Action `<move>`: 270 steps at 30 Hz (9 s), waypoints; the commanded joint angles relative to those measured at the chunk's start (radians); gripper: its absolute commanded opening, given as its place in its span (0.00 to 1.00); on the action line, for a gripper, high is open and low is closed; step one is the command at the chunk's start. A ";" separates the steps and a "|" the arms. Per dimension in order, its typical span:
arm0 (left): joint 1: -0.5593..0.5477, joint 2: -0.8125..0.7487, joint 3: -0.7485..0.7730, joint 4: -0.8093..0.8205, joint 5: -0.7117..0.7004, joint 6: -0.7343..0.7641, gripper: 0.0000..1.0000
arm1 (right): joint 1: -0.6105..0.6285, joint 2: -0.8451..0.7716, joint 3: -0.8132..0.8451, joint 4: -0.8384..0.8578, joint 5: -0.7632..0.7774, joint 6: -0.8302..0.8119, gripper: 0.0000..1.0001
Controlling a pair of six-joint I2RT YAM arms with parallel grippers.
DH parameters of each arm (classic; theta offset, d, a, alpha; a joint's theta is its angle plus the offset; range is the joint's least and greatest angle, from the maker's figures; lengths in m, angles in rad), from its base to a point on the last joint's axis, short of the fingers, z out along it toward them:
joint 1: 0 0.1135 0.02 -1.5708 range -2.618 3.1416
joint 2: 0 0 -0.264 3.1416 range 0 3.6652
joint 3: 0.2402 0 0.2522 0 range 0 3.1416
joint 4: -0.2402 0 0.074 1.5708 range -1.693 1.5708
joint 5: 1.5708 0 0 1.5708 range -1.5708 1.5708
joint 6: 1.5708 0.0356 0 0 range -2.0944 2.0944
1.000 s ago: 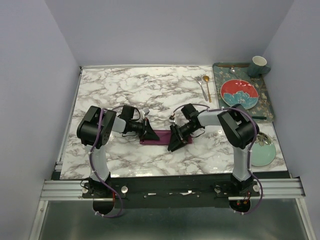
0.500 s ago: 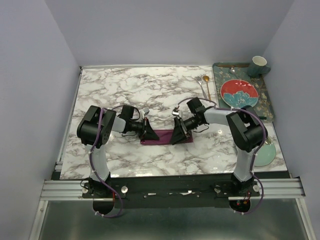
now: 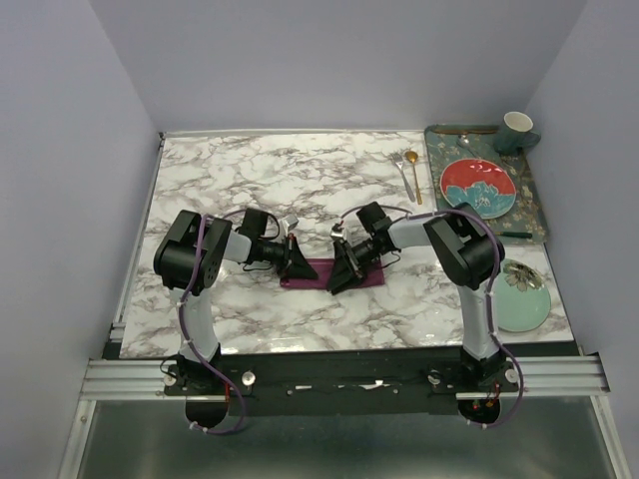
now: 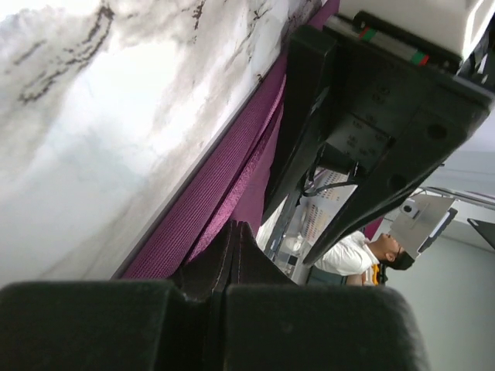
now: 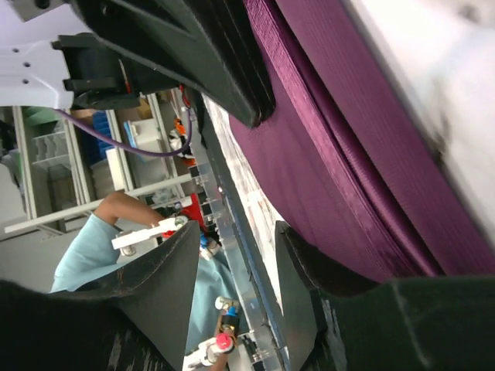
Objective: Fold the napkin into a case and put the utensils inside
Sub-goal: Smooth out the smaller rectangle-folded napkin at the center of the board, then pick up the top corner of the smaller rectangle folded napkin from the center of the board, then stuff the top corner of the smaller-rectangle-folded napkin into the folded napkin.
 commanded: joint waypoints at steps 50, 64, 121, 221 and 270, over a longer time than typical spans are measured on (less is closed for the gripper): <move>-0.035 -0.009 -0.070 -0.097 0.022 0.135 0.07 | -0.124 0.003 -0.119 -0.112 0.177 -0.131 0.33; -0.043 -0.291 0.053 -0.428 0.061 0.504 0.15 | -0.070 -0.212 -0.097 -0.157 0.030 -0.085 0.40; -0.515 -0.109 0.452 -0.577 -0.406 1.261 0.47 | -0.261 -0.270 -0.088 -0.411 0.125 -0.321 0.32; -0.405 -0.162 0.159 -0.473 -0.383 0.499 0.00 | -0.109 -0.183 0.056 -0.445 0.539 -0.366 0.19; -0.347 -0.092 0.123 -0.487 -0.403 0.322 0.00 | 0.147 -0.339 -0.019 -0.290 0.795 -0.481 0.18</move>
